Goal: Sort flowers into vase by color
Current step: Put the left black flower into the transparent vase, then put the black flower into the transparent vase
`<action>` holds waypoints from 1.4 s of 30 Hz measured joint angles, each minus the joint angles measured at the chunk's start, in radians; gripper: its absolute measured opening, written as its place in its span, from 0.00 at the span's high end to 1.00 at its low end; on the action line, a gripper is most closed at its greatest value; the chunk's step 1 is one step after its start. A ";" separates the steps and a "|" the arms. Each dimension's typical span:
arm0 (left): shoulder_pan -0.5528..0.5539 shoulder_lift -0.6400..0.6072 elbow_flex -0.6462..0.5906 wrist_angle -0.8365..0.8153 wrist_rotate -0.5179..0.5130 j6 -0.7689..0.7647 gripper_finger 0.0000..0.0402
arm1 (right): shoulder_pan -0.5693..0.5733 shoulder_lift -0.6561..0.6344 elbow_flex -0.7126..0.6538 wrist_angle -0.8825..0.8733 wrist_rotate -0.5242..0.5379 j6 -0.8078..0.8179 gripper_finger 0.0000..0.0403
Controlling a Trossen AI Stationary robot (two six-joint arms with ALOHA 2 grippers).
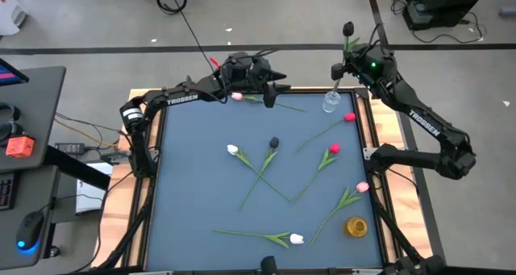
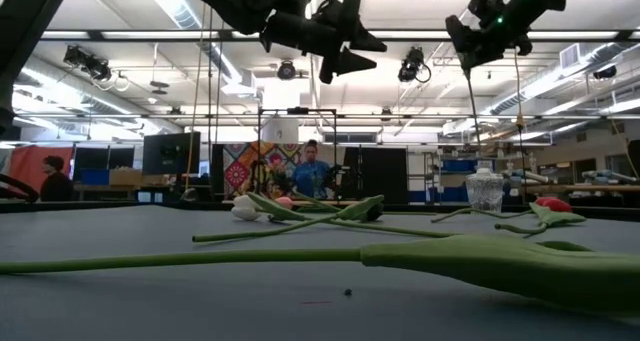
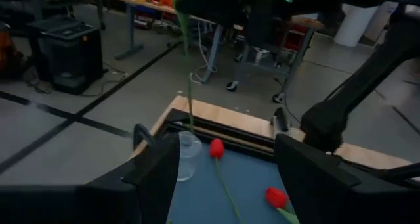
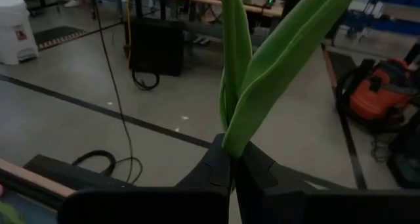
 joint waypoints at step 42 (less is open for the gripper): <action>0.092 0.000 0.000 -0.079 0.056 0.084 0.37 | -0.065 0.002 -0.174 -0.261 -0.233 0.350 0.60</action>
